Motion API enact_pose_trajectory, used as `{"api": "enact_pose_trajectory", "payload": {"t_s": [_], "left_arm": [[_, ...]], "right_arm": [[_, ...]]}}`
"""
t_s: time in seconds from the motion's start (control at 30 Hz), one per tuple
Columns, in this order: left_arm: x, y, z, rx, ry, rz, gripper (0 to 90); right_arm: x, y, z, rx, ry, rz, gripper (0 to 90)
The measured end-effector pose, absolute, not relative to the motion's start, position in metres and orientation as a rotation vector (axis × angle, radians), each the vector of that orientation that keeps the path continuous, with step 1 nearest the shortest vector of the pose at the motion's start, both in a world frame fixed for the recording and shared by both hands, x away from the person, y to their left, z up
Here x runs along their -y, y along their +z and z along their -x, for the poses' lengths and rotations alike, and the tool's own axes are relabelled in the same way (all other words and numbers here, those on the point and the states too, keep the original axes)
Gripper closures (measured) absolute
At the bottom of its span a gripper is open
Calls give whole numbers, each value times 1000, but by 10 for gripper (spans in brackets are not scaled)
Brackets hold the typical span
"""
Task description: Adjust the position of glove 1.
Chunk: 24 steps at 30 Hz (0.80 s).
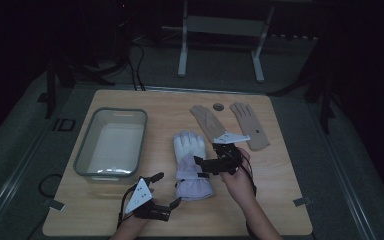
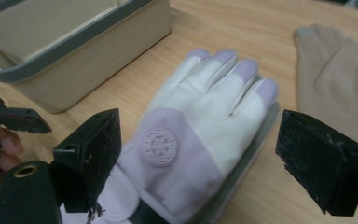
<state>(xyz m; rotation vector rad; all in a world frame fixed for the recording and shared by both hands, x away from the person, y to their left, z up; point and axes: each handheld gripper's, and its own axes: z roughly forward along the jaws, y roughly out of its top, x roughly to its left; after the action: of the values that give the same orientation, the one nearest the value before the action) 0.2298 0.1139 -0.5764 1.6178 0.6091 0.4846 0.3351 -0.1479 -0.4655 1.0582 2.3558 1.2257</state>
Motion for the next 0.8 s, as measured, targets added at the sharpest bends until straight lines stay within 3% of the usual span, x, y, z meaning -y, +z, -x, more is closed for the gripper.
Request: {"api": "enact_pose_trajectory", "payload": {"t_s": [0.57,0.8], "left_arm": [[-112,-568,-233,-690,512,-1684,21],[-104,-550,-235,-765,482,-1714,21]], "right_arm": [[190,-457,-340,-2383,1187,-831,142],[209,-472,-328,-2388,1262,-962,137]]}}
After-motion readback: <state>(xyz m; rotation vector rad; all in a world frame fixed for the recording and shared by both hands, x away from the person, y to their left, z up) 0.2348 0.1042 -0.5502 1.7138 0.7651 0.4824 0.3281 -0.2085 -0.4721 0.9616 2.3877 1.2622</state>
